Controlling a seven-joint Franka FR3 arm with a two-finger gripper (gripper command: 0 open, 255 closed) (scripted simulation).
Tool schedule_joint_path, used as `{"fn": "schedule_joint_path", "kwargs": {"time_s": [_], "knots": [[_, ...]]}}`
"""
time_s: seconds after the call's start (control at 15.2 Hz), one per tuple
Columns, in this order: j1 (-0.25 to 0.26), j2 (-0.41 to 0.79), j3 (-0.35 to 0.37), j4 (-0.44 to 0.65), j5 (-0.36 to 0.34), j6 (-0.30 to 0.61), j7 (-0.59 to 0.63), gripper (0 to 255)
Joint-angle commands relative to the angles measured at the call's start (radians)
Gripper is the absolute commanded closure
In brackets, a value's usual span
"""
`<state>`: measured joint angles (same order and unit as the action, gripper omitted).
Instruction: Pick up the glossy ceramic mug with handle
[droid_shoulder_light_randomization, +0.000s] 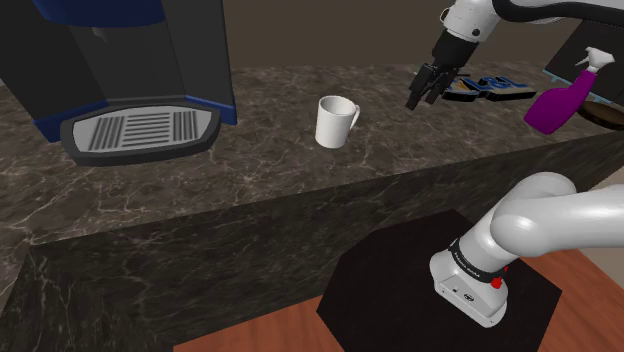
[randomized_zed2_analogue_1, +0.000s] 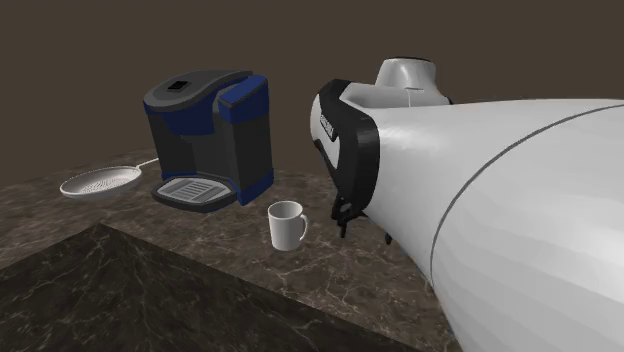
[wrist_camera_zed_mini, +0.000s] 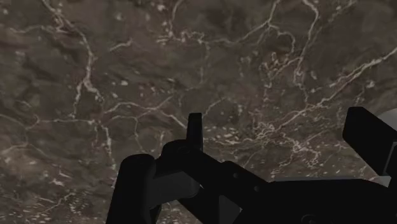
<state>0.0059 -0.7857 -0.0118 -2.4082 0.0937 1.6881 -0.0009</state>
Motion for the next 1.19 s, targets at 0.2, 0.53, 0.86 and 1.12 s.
{"fn": "schedule_joint_path", "kwargs": {"time_s": [0.2,0.53,0.86,1.12], "knots": [[0.016,0.056,0.080,0.043,0.022,0.021,0.088,0],[0.031,0.176,0.207,0.143,0.037,0.050,0.235,0],[0.032,0.325,0.331,0.278,0.014,0.065,0.388,0],[0.027,0.467,0.429,0.411,-0.037,0.061,0.519,0]]}}
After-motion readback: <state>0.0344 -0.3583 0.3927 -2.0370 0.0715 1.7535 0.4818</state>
